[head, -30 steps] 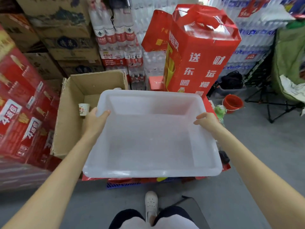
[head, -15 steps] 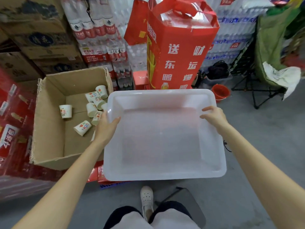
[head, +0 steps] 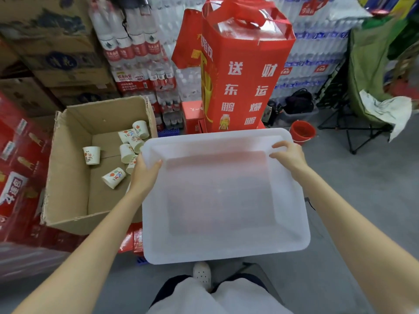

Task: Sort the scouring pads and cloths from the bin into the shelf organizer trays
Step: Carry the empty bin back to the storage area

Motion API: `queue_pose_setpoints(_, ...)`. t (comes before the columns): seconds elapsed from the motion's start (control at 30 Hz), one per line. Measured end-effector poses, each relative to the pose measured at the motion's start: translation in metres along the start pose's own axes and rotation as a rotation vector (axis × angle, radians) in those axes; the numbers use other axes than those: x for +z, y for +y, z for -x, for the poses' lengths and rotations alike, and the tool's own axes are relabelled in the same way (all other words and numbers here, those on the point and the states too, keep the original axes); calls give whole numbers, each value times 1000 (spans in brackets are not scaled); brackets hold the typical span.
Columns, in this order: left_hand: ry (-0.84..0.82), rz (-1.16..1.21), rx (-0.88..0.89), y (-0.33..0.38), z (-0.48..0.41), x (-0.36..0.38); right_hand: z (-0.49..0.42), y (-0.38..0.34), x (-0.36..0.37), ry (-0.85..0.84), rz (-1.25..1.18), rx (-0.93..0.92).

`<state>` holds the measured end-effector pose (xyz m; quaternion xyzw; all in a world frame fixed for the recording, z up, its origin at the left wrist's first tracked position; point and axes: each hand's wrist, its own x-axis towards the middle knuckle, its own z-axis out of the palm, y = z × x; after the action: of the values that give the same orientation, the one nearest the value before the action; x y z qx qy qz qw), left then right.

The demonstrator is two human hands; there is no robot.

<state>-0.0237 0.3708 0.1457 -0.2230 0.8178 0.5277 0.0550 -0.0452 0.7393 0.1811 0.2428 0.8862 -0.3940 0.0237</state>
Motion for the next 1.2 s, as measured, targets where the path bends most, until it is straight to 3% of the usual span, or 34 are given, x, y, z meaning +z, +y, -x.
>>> queue_pose_setpoints(0.3,27,28,78,23,-14,-20,-9,-6,-2,-50,96,-37)
queue_pose_setpoints(0.53,-40,-52,129,31,-7,-33,9,4,-5,-121,127,37)
queue_pose_setpoints(0.87,-217,-196,183,-21,85,-2,123,120,-30,-59,109,295)
queue_pose_setpoints(1.2,-276,-281,69,-120,205,70,187,262,-47,-148,140,462)
